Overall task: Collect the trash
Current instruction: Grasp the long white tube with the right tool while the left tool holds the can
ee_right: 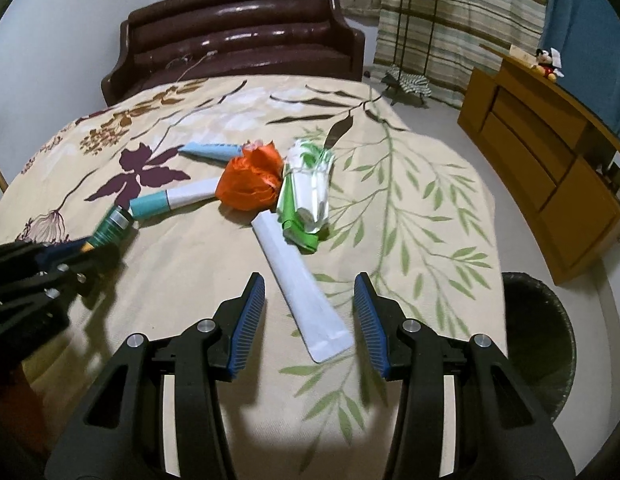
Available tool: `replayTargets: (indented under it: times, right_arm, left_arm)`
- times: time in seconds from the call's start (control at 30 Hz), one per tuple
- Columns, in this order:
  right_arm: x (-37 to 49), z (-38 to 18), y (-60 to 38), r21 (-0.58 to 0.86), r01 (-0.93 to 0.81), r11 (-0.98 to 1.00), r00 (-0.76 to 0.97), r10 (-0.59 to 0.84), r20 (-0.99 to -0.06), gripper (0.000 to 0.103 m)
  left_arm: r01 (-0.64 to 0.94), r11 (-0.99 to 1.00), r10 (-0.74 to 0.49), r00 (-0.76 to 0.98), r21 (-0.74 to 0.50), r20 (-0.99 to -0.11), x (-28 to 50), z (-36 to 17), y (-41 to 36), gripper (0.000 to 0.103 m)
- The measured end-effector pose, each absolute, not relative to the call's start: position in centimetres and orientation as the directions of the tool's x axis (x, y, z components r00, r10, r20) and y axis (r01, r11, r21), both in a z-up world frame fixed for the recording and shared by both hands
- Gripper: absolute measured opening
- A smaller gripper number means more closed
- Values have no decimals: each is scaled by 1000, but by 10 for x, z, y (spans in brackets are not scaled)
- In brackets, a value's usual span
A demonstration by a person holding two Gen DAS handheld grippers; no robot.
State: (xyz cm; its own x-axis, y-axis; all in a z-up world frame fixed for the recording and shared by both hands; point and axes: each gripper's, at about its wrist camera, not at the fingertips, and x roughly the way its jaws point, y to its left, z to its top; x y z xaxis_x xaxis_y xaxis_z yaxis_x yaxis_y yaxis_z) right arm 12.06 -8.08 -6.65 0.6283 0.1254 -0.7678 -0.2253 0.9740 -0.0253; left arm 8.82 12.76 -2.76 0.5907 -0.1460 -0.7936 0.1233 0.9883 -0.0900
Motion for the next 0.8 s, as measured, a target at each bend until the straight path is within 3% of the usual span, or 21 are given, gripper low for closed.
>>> replayTargets:
  times: [0.2,0.37,0.8]
  right_arm:
    - [125,-72,-77,-33,-225,974,610,114,-784,43]
    - [121,-72,-70,-45,-248,968,610,119,-783,21]
    - [93,-58,-77,-4,-244,970,640,157,-752,18]
  left_arm:
    - [111,988,-149,585,-103,-797,89,-31,138,25]
    - [116,987,-155,586,-107,-795,88,-32,139,25]
    - [119,987,-157,613,-106,-775,75,-24,130,25]
